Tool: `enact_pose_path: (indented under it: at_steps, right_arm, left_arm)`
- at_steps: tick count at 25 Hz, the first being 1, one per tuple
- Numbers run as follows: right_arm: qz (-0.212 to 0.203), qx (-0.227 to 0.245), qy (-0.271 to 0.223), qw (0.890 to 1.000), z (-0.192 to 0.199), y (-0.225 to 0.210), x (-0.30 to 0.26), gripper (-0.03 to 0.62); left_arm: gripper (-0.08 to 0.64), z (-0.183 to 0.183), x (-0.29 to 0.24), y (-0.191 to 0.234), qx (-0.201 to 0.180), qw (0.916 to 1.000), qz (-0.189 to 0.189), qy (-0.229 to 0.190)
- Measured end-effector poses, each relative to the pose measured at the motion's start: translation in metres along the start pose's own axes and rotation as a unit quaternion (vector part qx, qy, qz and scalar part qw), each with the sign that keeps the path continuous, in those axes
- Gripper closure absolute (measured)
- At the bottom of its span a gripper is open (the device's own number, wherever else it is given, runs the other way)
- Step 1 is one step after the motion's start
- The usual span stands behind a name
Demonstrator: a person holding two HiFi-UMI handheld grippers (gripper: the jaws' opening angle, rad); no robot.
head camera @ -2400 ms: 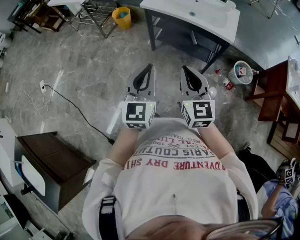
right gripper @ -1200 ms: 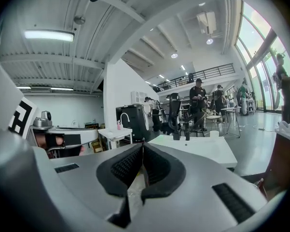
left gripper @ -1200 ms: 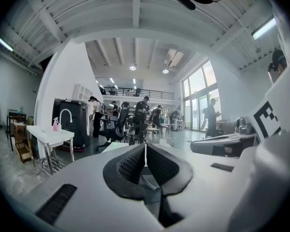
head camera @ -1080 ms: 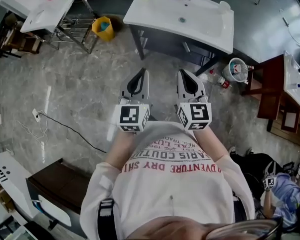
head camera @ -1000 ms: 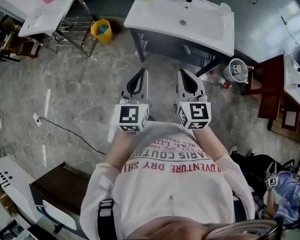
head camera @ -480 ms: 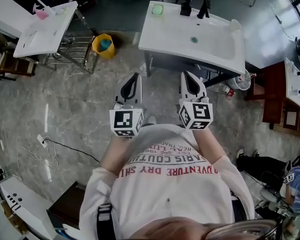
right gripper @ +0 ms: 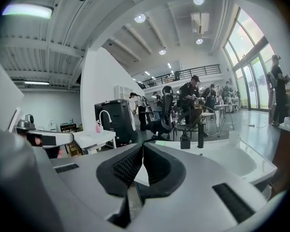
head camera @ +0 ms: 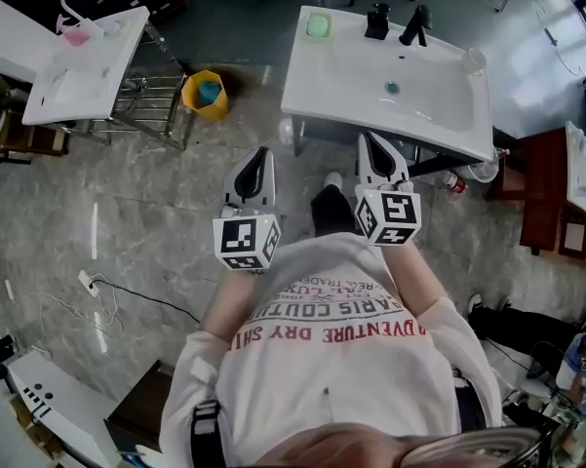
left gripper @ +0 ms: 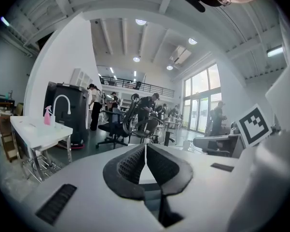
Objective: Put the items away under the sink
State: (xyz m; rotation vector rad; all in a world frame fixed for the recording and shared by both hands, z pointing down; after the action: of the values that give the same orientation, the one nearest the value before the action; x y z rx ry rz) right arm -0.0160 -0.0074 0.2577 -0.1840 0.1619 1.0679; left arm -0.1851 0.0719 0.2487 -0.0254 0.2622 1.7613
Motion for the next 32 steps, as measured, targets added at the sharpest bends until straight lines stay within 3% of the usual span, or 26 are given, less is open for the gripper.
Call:
enact_pose_path:
  at_steps: [10, 17, 27, 32]
  right_arm:
    - [-0.01, 0.006, -0.024, 1.0, -0.048, -0.055, -0.113, 0.566]
    - [-0.015, 0.0, 0.0, 1.0, -0.052, -0.116, -0.196, 0.566]
    - [0.01, -0.023, 0.045, 0.999, -0.023, -0.168, -0.271, 0.566]
    - [0.063, -0.016, 0.063, 0.996, 0.002, -0.185, -0.303, 0.565]
  left_arm:
    - [0.532, -0.048, -0.114, 0.023, -0.023, 0.9994, -0.014, -0.02]
    - [0.532, -0.061, -0.221, 0.03, -0.02, 0.9991, -0.026, -0.026]
    - [0.532, -0.035, -0.317, 0.039, -0.01, 0.9989, -0.002, 0.045]
    - [0.532, -0.023, -0.359, 0.054, -0.012, 0.9967, 0.037, 0.071]
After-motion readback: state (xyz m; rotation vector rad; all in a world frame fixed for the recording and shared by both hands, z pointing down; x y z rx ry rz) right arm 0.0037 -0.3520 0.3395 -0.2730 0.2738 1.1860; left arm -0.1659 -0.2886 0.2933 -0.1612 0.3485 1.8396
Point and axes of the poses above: the fingertips, and each gripper's own axes: x backward along the fingers, y to its left, z out of its underside, the point moved 1 cm from there along x, backward along the fingers, and after that the axes turned 6 degrees about z, right-handed, at the moved point
